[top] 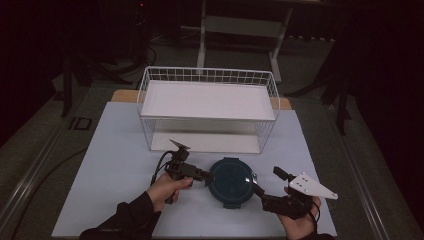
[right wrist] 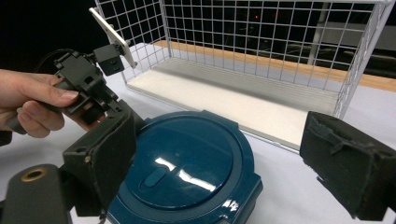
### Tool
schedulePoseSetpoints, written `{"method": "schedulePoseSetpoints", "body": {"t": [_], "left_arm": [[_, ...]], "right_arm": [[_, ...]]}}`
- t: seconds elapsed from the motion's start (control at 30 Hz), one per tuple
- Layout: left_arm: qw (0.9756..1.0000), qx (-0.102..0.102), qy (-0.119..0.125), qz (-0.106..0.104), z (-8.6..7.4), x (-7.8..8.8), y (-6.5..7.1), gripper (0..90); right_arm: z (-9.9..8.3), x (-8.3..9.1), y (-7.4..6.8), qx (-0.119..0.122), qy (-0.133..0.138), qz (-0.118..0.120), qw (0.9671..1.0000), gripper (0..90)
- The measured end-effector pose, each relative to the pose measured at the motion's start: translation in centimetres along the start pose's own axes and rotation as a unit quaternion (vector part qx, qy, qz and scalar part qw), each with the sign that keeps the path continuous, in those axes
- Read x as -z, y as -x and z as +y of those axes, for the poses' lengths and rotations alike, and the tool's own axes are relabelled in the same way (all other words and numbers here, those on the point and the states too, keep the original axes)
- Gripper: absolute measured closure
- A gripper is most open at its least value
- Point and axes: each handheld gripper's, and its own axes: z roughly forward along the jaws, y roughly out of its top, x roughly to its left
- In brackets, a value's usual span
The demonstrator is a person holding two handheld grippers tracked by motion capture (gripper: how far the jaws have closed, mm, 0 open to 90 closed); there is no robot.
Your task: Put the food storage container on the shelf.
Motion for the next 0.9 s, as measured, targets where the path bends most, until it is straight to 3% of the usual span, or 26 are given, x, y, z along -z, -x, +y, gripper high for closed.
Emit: {"method": "schedulePoseSetpoints", "body": {"t": [0.1, 0.2, 0.23, 0.37, 0.53, 0.57, 0.6, 0.67, 0.7, 0.73, 0.77, 0.8, 0.83, 0.9], "left_arm": [[0.9998, 0.013, -0.005, -0.017, -0.1, -0.2, -0.1, 52.8], [0.9997, 0.018, -0.009, -0.016, 0.0, -0.3, -0.1, 52.9], [0.9993, 0.027, -0.009, -0.026, 0.0, -0.5, -0.3, 53.6], [0.9996, 0.011, -0.01, -0.024, -0.1, -0.5, -0.2, 53.6], [0.9997, -0.007, -0.01, -0.022, -0.2, -0.4, 0.0, 53.8], [0.9995, -0.025, -0.01, -0.019, -0.3, -0.4, 0.4, 53.9], [0.9993, -0.034, -0.007, -0.016, -0.4, -0.3, 0.6, 53.9], [0.9987, -0.049, -0.004, -0.012, -0.6, -0.3, 1.0, 54.3], [0.9987, -0.049, -0.004, -0.012, -0.6, -0.3, 1.0, 54.6], [0.9981, -0.06, -0.002, -0.01, -0.8, -0.2, 1.3, 54.7], [0.9978, -0.066, -0.002, -0.009, -0.9, -0.2, 1.3, 54.9], [0.9978, -0.066, -0.002, -0.009, -0.9, -0.2, 1.3, 55.0], [0.9975, -0.071, -0.001, -0.009, -1.0, -0.1, 1.4, 55.1], [0.9963, -0.086, 0.001, -0.009, -1.3, -0.1, 1.7, 55.4]], "right_arm": [[0.0, -0.1, 0.0, 0.001, -0.002, 0.0, 1.0, 10.8], [-0.1, -0.1, 0.0, 0.001, -0.006, 0.0, 1.0, 12.4], [-0.1, -0.1, 0.0, 0.001, -0.006, 0.001, 1.0, 12.4], [-0.2, -0.1, 0.2, -0.001, -0.013, 0.002, 0.9999, 13.5], [-0.3, -0.3, 1.4, -0.032, -0.033, 0.015, 0.9988, 15.7], [-0.4, -0.7, 2.6, -0.089, -0.061, 0.059, 0.9924, 15.7], [-0.4, -0.9, 2.9, -0.106, -0.073, 0.076, 0.9887, 15.8], [-0.5, -1.3, 3.5, -0.126, -0.101, 0.084, 0.9833, 15.9], [-0.5, -1.3, 3.5, -0.126, -0.101, 0.084, 0.9833, 15.9], [-0.9, -1.7, 4.4, -0.16, -0.115, 0.104, 0.9749, 20.6], [-1.1, -2.0, 4.8, -0.172, -0.123, 0.112, 0.9709, 20.5], [-1.1, -2.0, 4.8, -0.172, -0.123, 0.112, 0.9709, 20.5], [-1.8, -2.4, 5.8, -0.199, -0.14, 0.119, 0.9627, 22.1], [-2.6, -2.9, 6.7, -0.224, -0.152, 0.135, 0.9532, 24.6]]}}
